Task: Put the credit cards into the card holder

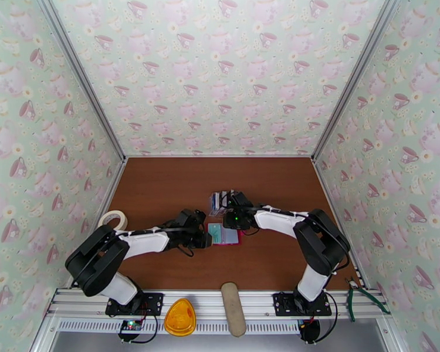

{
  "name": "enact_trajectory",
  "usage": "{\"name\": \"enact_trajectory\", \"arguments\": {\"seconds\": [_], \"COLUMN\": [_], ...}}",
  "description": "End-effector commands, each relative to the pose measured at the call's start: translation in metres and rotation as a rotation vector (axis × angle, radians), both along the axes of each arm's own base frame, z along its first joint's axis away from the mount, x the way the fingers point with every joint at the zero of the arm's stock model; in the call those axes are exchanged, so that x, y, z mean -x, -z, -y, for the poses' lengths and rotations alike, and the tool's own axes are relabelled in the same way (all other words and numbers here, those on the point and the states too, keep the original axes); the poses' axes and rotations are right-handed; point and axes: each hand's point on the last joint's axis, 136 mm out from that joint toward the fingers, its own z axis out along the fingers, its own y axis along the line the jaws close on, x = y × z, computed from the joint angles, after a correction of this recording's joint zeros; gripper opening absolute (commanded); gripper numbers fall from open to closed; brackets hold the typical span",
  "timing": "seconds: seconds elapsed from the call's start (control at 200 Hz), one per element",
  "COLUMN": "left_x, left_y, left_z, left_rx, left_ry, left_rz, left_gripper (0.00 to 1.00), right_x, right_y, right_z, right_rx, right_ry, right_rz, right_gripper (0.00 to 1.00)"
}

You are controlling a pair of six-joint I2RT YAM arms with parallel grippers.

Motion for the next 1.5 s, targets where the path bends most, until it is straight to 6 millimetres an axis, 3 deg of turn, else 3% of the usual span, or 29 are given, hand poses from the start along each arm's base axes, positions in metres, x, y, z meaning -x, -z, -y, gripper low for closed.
{"name": "enact_trajectory", "arguments": {"seconds": [0.0, 0.396, 1.042, 1.322, 1.498], "left_x": [-0.005, -0.001, -0.001, -0.001, -0.002], "left_y": [0.011, 0.016, 0.002, -0.001, -0.01], "left_z": [-0.011, -0.015, -0.002, -0.003, 0.002], "left_rx": [-0.077, -0.081, 0.057, 0.058, 0.114], "left_ry": [-0.025, -0.015, 0.025, 0.029, 0.036], "left_rz": [0.012, 0.002, 0.008, 0.02, 0.046], "left_gripper": [0.36, 0.46, 0.55, 0.57, 0.59], "right_x": [0.002, 0.029, 0.046, 0.05, 0.048], "right_y": [0.004, 0.015, -0.005, 0.001, 0.006], "right_z": [-0.003, -0.003, -0.049, -0.064, -0.061], "right_rx": [-0.01, -0.008, -0.202, -0.245, -0.221], "right_ry": [-0.017, -0.024, -0.057, -0.06, -0.038], "right_rz": [-0.018, -0.051, -0.077, -0.102, -0.104], "right_gripper": [0.46, 0.45, 0.45, 0.34, 0.31]}}
